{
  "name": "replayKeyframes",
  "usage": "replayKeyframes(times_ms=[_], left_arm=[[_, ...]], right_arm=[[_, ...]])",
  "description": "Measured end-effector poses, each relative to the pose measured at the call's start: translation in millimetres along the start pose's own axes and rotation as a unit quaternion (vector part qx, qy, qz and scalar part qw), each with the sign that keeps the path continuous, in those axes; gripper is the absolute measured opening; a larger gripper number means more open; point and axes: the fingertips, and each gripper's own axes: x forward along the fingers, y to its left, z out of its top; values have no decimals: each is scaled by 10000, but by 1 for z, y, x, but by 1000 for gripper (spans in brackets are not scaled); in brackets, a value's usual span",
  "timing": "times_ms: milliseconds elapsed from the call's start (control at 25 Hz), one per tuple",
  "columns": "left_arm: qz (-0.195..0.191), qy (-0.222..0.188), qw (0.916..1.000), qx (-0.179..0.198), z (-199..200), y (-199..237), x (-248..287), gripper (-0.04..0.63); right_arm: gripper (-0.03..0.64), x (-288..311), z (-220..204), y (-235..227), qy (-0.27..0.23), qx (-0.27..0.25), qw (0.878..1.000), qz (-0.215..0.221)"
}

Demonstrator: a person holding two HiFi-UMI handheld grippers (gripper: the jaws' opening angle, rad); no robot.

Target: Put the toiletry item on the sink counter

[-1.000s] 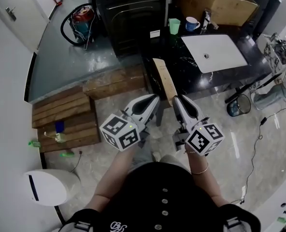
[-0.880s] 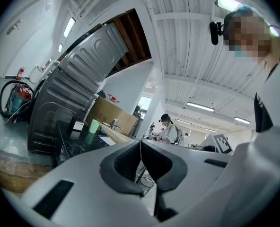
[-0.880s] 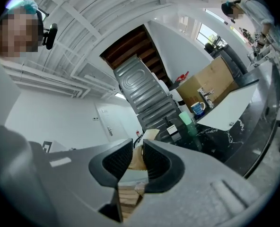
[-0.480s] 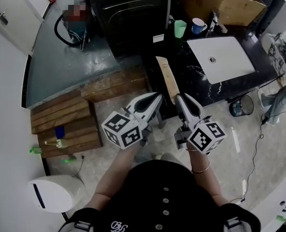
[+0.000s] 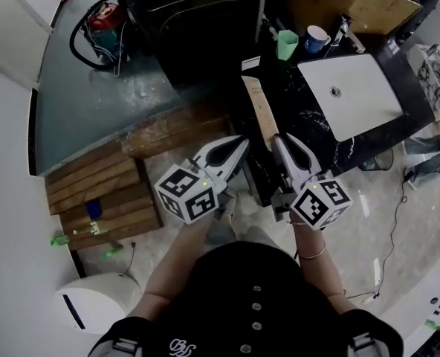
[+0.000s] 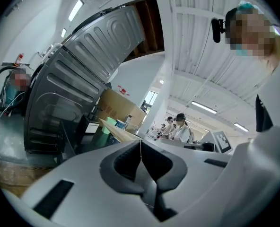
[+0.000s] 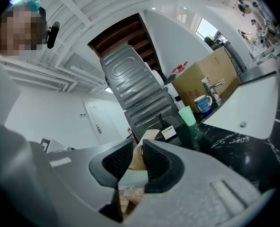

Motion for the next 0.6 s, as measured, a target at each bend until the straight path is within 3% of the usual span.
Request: replayKeyframes(times_ms=[600], left_arm=[[-101,419,9983,-396,-12,65,29,12]], right_arm=[[63,59,-20,-33,469,-131,9978,-450]])
